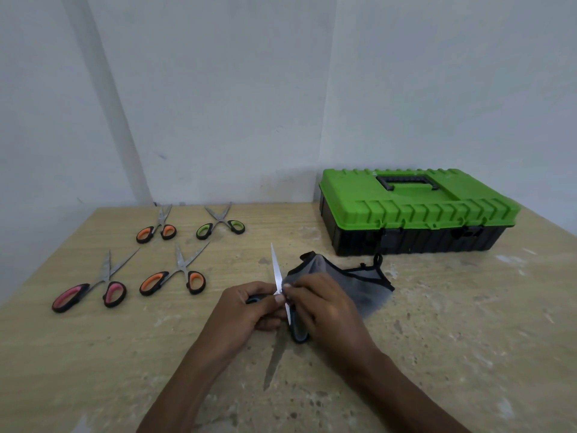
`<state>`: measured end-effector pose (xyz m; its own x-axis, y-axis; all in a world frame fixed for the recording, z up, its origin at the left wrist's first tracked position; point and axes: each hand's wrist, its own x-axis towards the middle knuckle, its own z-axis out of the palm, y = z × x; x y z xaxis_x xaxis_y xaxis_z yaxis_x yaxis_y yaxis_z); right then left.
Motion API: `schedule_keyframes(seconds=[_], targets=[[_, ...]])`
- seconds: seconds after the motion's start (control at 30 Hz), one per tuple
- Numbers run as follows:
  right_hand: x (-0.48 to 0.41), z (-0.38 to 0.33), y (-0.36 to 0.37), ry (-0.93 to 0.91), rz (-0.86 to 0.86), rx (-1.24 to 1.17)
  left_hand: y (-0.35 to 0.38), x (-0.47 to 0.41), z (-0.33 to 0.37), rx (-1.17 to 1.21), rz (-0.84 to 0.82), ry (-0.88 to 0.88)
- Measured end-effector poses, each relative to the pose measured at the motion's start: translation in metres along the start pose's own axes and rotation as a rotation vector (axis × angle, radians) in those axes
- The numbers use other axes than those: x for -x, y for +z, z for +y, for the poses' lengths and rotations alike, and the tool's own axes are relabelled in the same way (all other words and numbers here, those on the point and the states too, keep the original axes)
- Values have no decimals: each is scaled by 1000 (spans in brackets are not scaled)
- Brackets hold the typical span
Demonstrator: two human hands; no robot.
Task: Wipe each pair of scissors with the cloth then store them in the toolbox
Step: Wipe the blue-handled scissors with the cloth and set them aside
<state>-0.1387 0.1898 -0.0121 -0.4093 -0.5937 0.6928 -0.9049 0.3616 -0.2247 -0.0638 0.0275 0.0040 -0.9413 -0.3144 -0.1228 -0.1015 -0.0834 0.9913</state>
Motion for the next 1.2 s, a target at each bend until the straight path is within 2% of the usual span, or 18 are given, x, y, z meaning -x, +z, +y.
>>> schedule_keyframes(seconds=[0.07, 0.17, 0.23, 0.37, 0.57, 0.67, 0.77, 0.9, 1.1, 1.2], targets=[[-2, 12, -3, 72, 14, -28, -1, 1, 1, 21, -6, -5], [-8, 36, -13, 341, 197, -80, -2, 1, 1, 57, -14, 0], [-8, 38, -24, 396, 304, -97, -3, 1, 1, 57, -28, 0], [-6, 11, -28, 180, 314, -94, -2, 1, 3, 48, -30, -17], [-8, 1, -3, 13, 195, -28, -2, 1, 4, 25, -29, -27], [-6, -2, 7, -72, 76, 17, -2, 0, 3, -1, -42, -25], [-8, 0, 11, -67, 13, 34, -3, 1, 2, -50, -59, -9], [-17, 4, 11, -31, 35, 42, -1, 3, 1, -104, -80, 14], [-2, -1, 8, -14, -43, -11, -2, 2, 0, -62, -49, 6], [-3, 10, 0, 61, 23, 12, -2, 1, -1, -71, -59, 3]])
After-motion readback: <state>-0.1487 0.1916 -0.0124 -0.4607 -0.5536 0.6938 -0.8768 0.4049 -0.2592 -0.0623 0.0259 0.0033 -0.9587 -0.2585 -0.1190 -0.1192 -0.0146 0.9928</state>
